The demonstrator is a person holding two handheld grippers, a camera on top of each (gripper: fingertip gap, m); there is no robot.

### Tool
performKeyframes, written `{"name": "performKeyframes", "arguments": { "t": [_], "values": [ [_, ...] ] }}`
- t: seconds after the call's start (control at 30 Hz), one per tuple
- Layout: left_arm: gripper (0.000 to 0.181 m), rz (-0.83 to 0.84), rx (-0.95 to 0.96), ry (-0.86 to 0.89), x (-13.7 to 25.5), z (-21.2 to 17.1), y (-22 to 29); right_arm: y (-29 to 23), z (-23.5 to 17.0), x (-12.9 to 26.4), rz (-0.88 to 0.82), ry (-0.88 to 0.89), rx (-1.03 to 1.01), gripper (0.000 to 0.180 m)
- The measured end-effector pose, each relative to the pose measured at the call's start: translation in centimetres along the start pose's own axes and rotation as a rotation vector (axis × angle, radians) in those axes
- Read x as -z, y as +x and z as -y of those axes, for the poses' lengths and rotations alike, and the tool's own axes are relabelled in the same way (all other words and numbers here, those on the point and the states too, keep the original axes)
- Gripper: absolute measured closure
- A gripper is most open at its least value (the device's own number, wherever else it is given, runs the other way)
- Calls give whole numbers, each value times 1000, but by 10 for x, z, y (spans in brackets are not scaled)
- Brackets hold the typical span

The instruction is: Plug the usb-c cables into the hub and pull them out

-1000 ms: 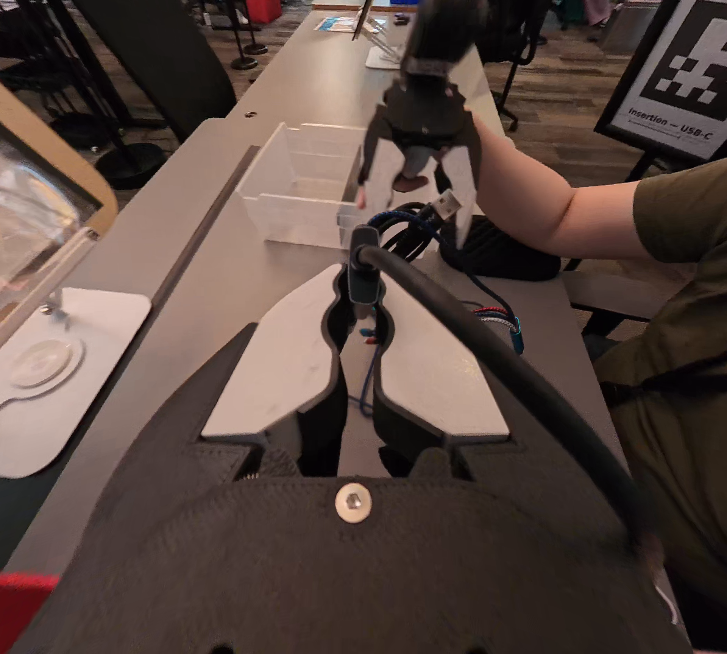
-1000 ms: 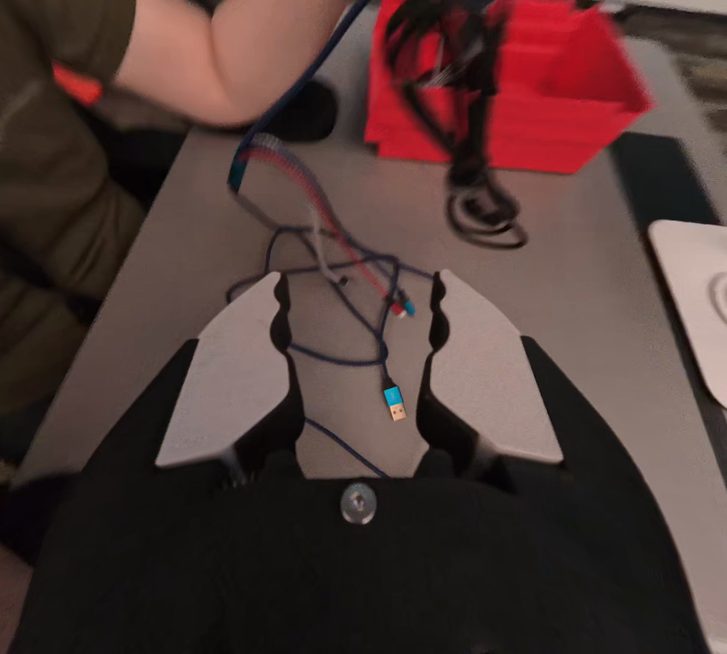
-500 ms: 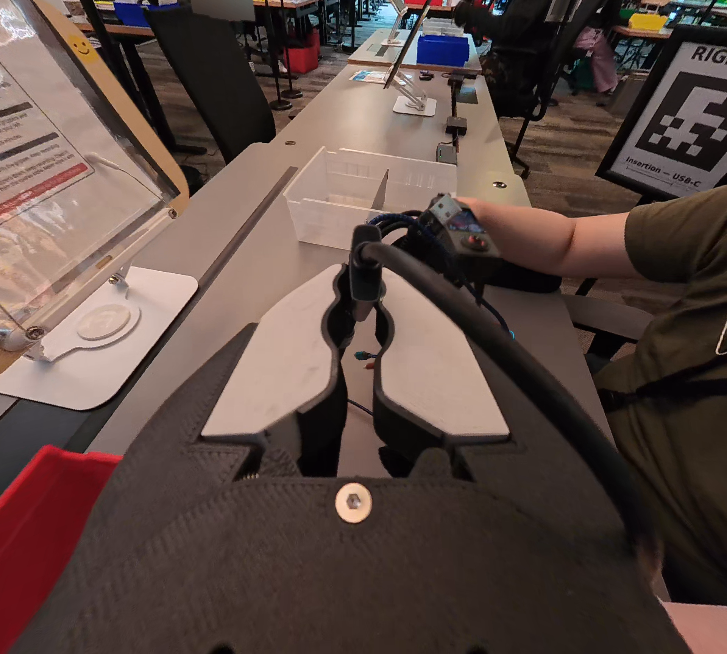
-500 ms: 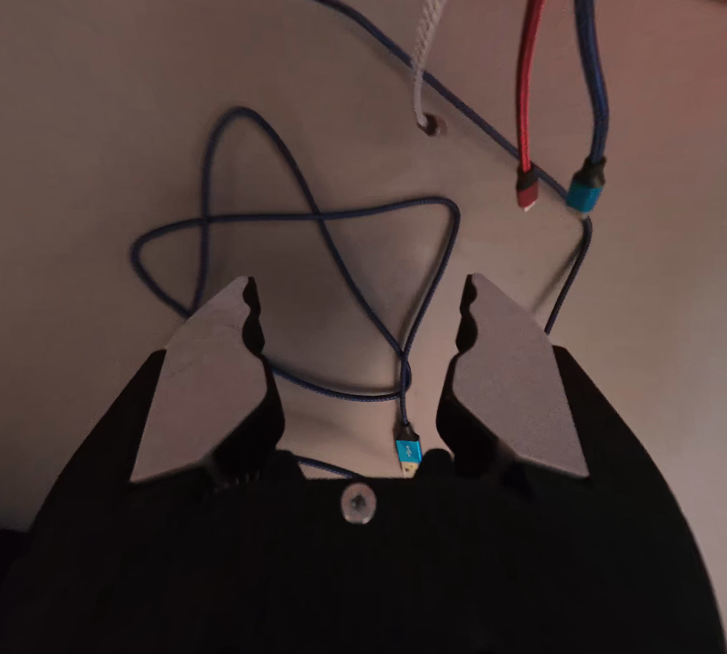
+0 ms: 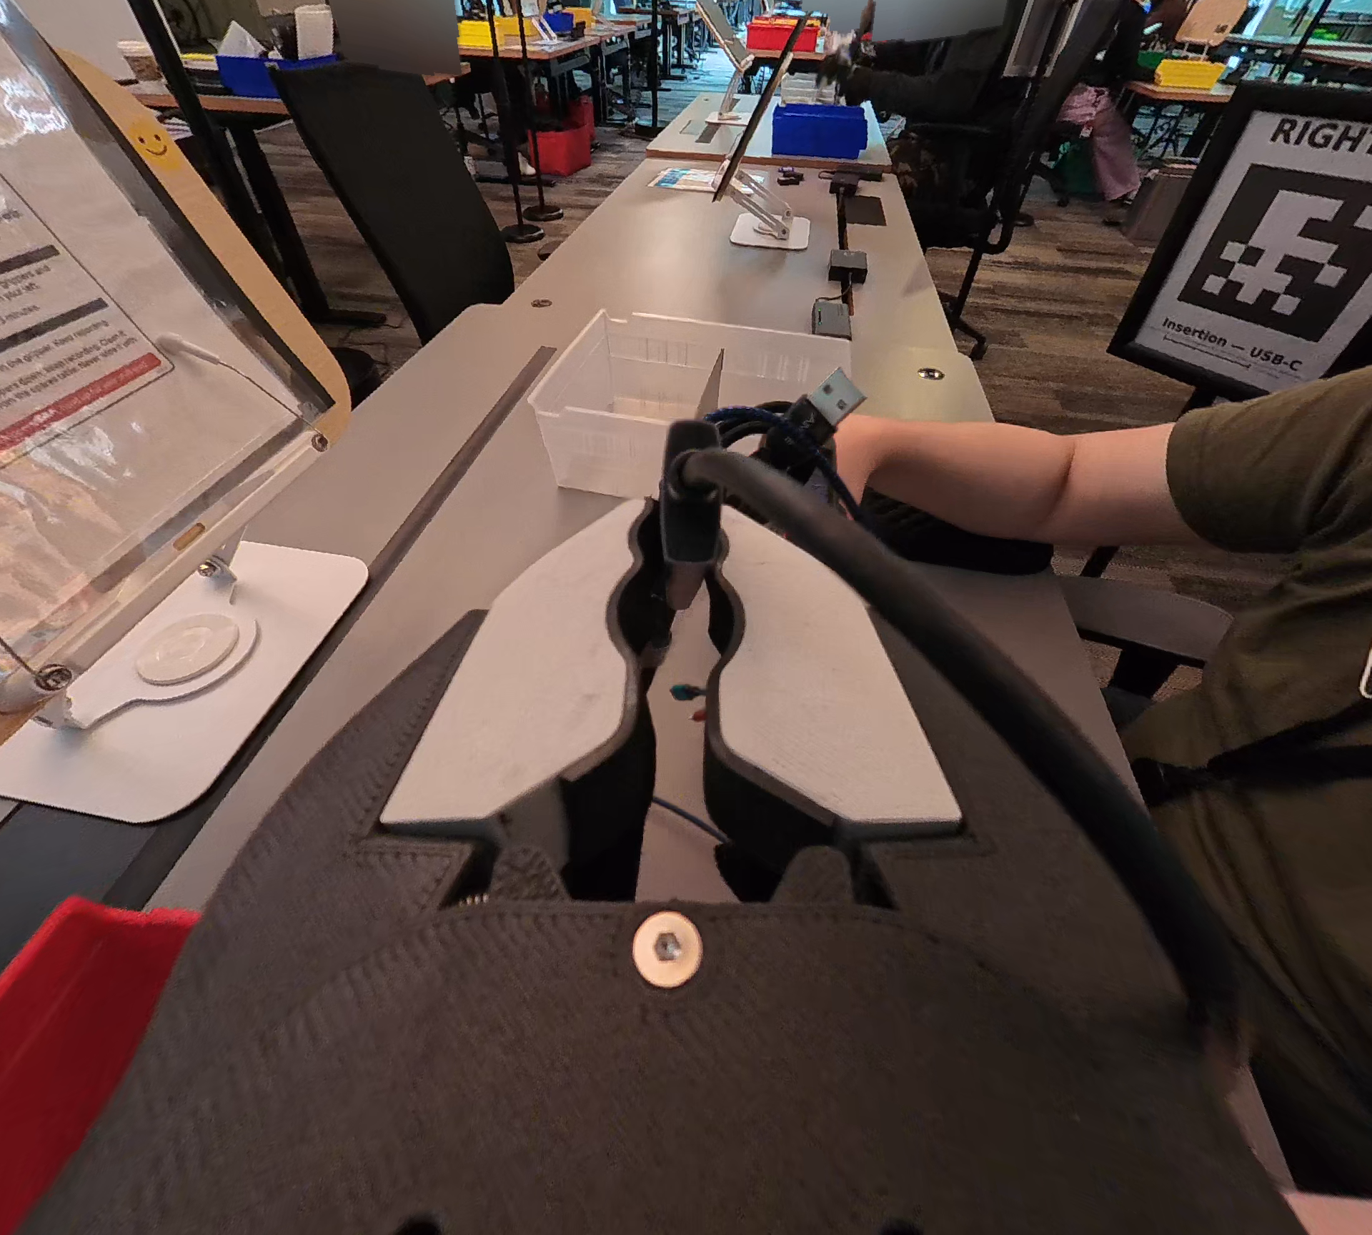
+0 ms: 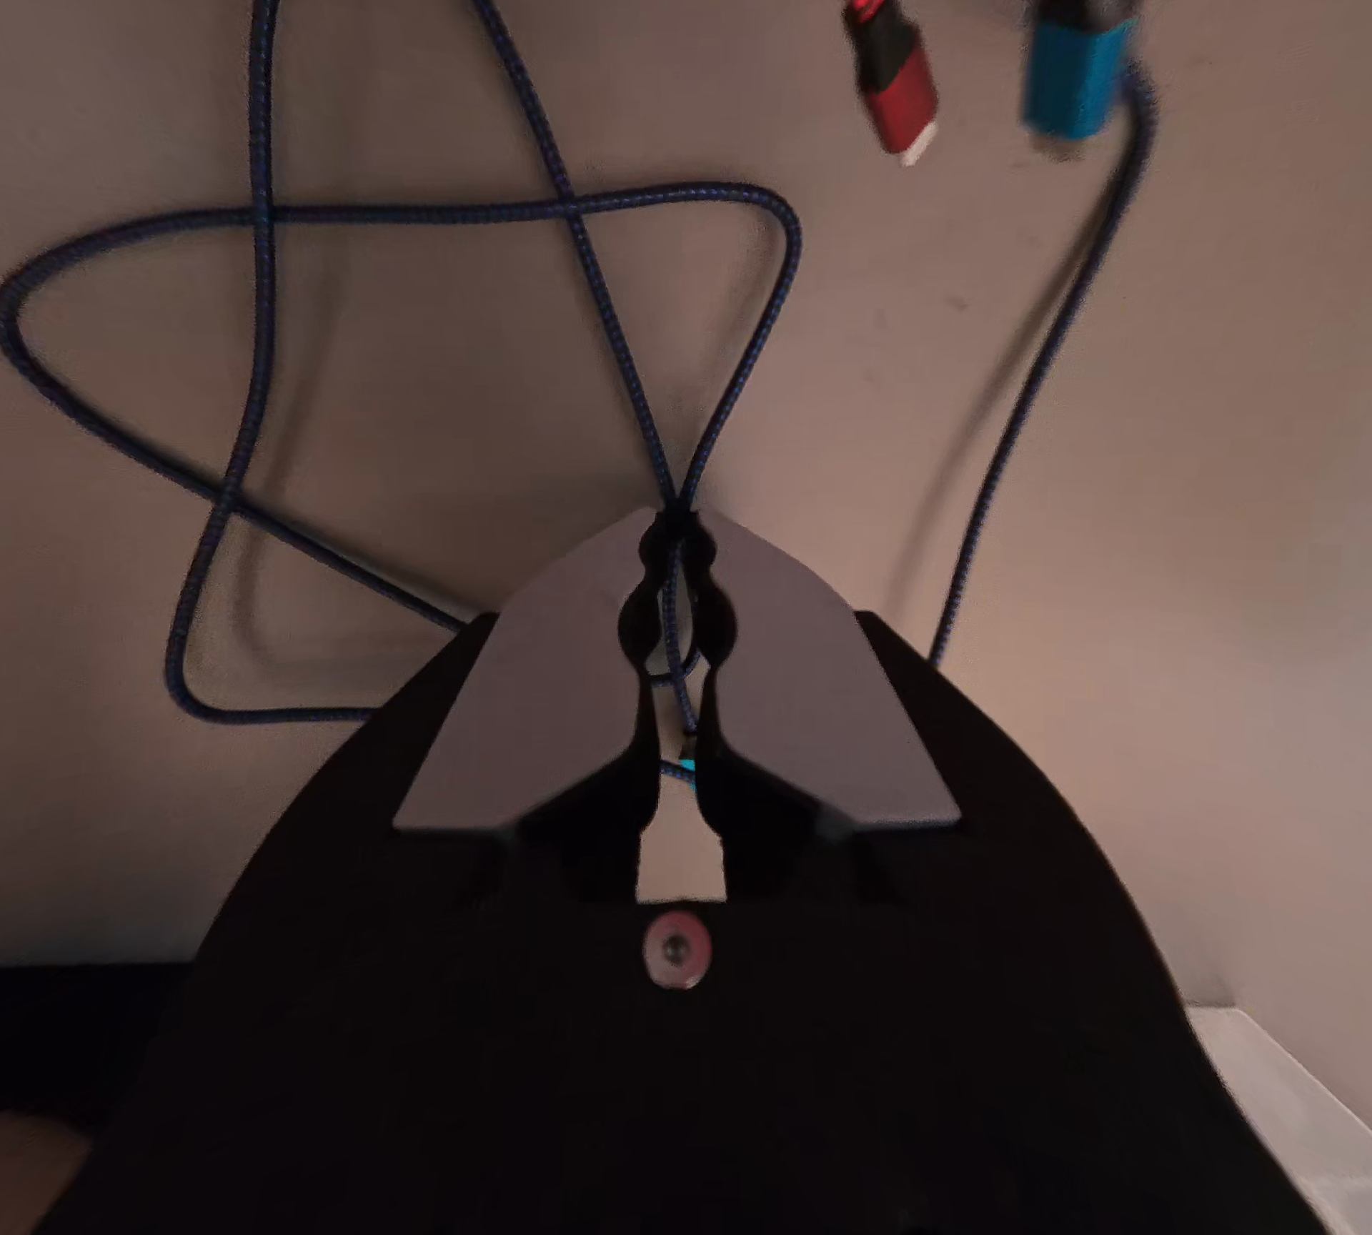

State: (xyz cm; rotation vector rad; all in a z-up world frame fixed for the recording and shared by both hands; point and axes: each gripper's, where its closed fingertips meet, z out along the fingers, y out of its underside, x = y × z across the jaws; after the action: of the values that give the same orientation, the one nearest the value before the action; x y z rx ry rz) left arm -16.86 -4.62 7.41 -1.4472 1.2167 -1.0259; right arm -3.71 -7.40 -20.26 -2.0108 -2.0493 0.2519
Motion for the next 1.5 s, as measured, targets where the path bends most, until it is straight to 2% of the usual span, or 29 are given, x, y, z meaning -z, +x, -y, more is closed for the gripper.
{"name": "performKeyframes", "arguments": {
  "t": [0.13,0.27,0.43,0.53,0.77,0.87,1.0,1.07,1.13,1.23,1.33,1.4,1.5],
  "values": [
    [171,14,-2,82,-2,19,4,23,19,46,-144,165,-42,177],
    [171,30,53,268,-2,56,14,66,11,129,-474,312,-130,177],
    [171,83,9,466,-2,90,33,105,-40,260,-998,555,-296,176],
    [171,51,27,514,-14,94,41,110,-86,294,-1170,509,-301,176],
    [171,-32,116,465,-76,81,38,144,-183,288,-1301,407,-460,176],
    [171,-45,134,482,-102,102,31,156,-214,277,-1346,333,-502,176],
    [171,-35,112,448,-143,155,15,170,-242,228,-1204,205,-576,176],
    [171,-12,78,423,-167,182,7,170,-254,194,-1044,134,-627,176],
    [171,17,57,403,-194,204,-2,169,-269,176,-978,85,-708,176],
    [171,-5,109,370,-238,224,-11,164,-272,158,-823,156,-872,175],
    [171,-21,166,394,-274,238,-23,166,-281,171,-899,141,-927,172],
    [171,4,157,400,-294,243,-34,166,-282,184,-939,207,-952,155],
    [171,37,186,378,-322,235,-53,156,-277,193,-831,381,-1034,141]
  ]
}}
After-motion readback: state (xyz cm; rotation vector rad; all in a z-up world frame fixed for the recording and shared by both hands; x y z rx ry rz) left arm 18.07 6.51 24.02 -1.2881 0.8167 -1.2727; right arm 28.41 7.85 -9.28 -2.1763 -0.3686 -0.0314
